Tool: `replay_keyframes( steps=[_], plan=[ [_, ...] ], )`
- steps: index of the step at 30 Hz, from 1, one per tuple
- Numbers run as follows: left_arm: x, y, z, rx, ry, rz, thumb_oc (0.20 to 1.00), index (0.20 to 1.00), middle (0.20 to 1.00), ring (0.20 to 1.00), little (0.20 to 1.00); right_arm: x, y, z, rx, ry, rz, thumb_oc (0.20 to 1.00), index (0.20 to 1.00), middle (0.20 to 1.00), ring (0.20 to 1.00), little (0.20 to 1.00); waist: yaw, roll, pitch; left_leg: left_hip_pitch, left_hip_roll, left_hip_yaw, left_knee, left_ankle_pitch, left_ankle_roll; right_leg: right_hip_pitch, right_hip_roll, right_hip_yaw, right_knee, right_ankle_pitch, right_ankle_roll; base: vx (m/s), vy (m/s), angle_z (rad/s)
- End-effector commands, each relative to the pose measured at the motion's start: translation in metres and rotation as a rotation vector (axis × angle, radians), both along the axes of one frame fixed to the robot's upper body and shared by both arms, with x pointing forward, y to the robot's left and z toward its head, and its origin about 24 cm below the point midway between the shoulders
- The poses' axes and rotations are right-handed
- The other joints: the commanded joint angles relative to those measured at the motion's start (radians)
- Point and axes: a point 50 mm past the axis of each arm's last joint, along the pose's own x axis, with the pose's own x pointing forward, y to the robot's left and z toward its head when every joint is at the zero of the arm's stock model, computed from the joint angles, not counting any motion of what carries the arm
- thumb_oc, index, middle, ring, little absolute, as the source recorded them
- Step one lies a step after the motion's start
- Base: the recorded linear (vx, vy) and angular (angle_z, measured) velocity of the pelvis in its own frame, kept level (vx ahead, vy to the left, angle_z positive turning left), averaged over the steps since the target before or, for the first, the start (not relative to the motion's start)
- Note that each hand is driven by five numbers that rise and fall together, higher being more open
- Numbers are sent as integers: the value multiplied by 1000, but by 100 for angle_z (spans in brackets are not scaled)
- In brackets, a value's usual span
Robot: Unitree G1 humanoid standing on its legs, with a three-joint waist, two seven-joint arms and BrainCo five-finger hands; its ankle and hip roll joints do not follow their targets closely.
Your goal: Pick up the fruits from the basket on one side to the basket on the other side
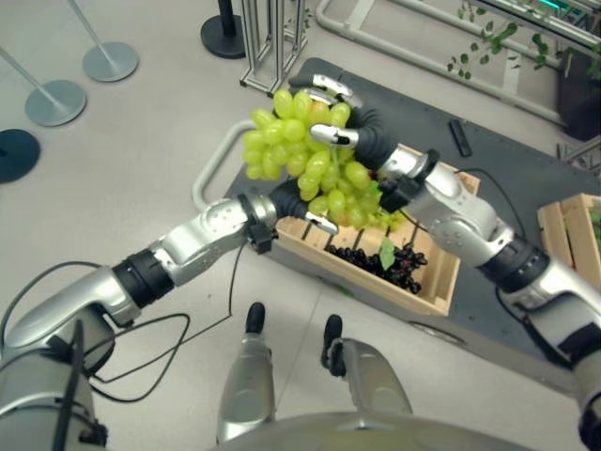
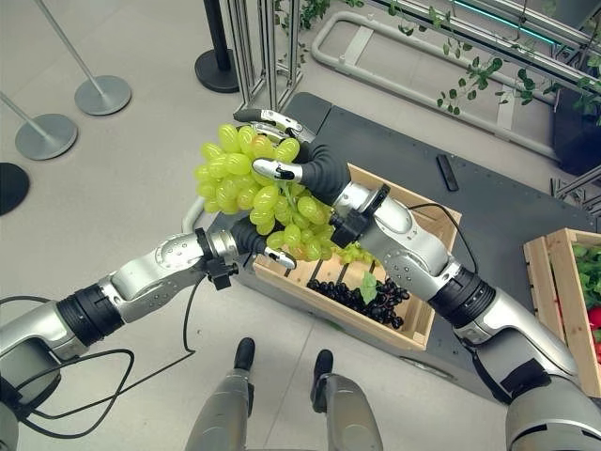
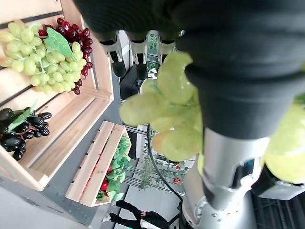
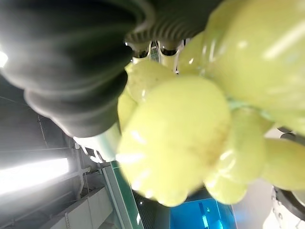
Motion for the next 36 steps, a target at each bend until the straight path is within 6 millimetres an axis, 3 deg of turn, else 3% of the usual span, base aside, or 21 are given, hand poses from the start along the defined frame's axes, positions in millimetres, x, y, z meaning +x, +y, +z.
replay_keyframes(
  steps=[1, 15, 29, 36],
  plan=[
    [2, -6, 20, -100, -47, -7, 1000, 1000, 1000, 1000, 1000, -14, 8, 30, 117, -126, 69, 200, 200, 200, 200, 200, -9, -26, -20, 3, -22, 32, 22, -32, 33, 55, -41, 40, -37, 22, 96, 0, 0, 0],
    [4, 6, 9, -148, 4, 61, 1000, 1000, 1000, 1000, 1000, -12, 0, 19, 129, -76, 46, 200, 200, 200, 200, 200, -7, -27, -16, 0, -21, 35, 22, -34, 37, 51, -42, 41, -35, 21, 96, 0, 0, 0],
    [-3, 27, -34, -315, 225, 183, 1000, 1000, 1000, 1000, 1000, -12, -10, 12, 185, -48, 24, 200, 200, 200, 200, 200, 4, -33, -13, -4, -21, 33, 20, -37, 37, 46, -42, 40, -33, 15, 94, 1, -1, 0],
    [-8, 22, -39, -370, 262, 171, 1000, 1000, 1000, 1000, 1000, -12, -7, 6, 198, -22, 38, 200, 200, 200, 200, 200, 5, -32, -13, -7, -21, 31, 22, -38, 38, 43, -43, 41, -29, 14, 93, 0, 0, 0]
  ],
)
